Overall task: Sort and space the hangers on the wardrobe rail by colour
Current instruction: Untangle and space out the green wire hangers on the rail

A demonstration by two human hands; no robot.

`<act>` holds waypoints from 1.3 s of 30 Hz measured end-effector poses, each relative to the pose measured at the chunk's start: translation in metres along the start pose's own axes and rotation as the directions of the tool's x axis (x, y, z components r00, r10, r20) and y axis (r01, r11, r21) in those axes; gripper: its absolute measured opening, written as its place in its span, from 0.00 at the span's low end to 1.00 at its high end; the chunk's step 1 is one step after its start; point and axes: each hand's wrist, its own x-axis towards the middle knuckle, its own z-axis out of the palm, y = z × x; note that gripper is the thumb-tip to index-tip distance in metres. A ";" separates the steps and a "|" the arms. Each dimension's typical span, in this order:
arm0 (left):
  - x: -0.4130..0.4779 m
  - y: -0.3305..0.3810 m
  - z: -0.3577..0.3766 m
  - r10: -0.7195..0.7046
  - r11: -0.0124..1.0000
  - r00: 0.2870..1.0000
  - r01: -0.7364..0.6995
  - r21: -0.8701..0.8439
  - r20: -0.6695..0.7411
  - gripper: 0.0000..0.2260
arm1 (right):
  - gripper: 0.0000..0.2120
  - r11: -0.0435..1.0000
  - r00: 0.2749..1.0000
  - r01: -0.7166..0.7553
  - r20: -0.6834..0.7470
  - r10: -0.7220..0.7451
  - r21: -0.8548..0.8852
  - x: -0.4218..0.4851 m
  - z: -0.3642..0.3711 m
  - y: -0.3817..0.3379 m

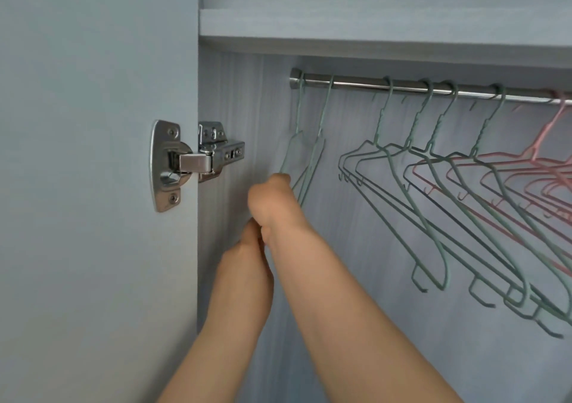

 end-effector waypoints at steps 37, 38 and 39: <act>-0.030 0.013 0.021 0.377 0.885 0.838 -0.451 -0.112 -0.395 0.18 | 0.32 0.960 0.991 0.129 -0.071 -0.115 0.250 -0.009 -0.053 0.055; -0.028 0.013 0.024 0.366 0.892 0.859 -0.434 -0.126 -0.359 0.19 | 0.32 0.957 0.990 0.137 -0.067 -0.124 0.257 -0.008 -0.053 0.054; -0.025 0.012 0.027 0.367 0.896 0.876 -0.424 -0.134 -0.313 0.20 | 0.31 0.954 0.990 0.143 -0.059 -0.131 0.266 -0.009 -0.053 0.052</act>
